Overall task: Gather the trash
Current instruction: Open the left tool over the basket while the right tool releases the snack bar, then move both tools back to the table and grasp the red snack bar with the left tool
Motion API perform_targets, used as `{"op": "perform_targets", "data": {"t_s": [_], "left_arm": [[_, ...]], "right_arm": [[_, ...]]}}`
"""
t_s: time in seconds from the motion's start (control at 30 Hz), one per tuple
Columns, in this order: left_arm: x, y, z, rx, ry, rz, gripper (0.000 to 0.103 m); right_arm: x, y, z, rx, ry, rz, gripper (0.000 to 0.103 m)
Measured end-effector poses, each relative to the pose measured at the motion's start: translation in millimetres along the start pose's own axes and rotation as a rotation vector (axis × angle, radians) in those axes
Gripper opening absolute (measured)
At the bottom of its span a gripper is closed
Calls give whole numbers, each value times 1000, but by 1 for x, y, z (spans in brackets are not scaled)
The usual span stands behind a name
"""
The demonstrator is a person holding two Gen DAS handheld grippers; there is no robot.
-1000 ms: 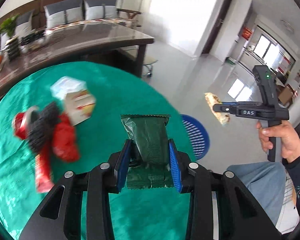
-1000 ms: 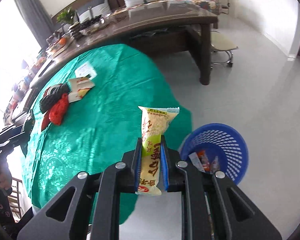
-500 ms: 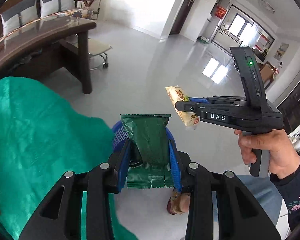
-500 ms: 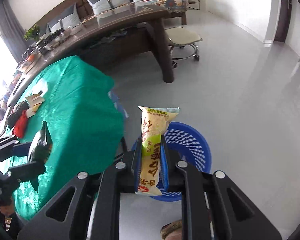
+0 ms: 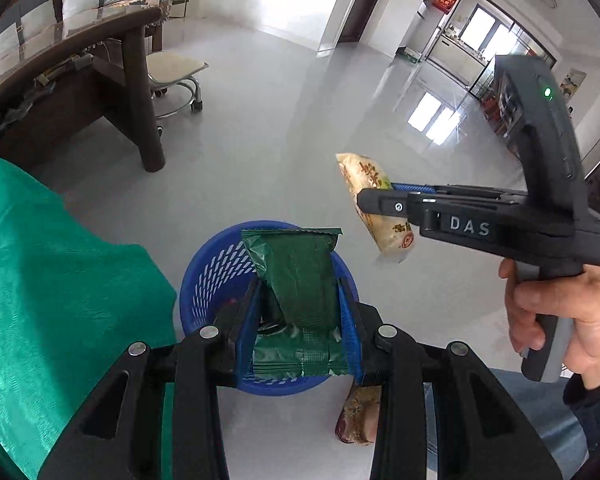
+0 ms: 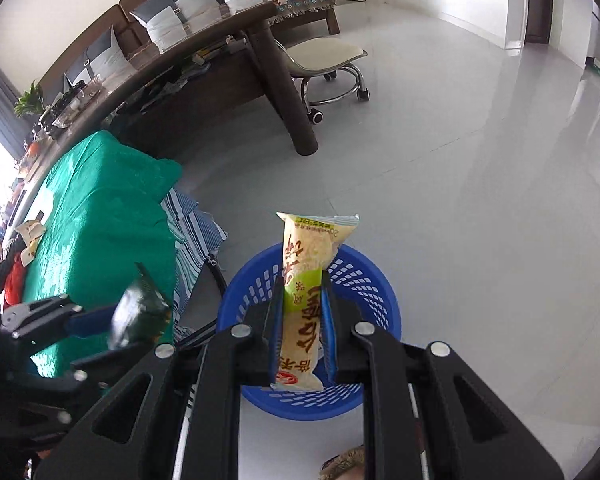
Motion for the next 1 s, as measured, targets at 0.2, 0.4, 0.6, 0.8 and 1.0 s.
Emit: {"op": "perform_targets", "data": {"t_s": [0.2, 0.4, 0.6, 0.8, 1.0], "left_arm": [[3, 1, 22, 17, 7, 1, 38], [6, 4, 31, -23, 83, 12, 89], [9, 3, -7, -67, 115, -14, 92], [16, -43, -87, -149, 191, -9, 98], [60, -130, -158, -158, 312, -105, 98]], "right_arm": [[-4, 3, 6, 6, 3, 13, 16], [-11, 6, 11, -19, 12, 48, 58], [-14, 15, -17, -130, -26, 65, 73], [-4, 15, -35, -192, -169, 18, 91], [58, -5, -45, -239, -221, -156, 92]]}}
Point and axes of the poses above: each gripper's, at about its wrist camera, not at the fingertips, and z roughly the way its jaws point, x to its left, y to its top, the point moved 4 cm from there along z, roughly the way its jaws point
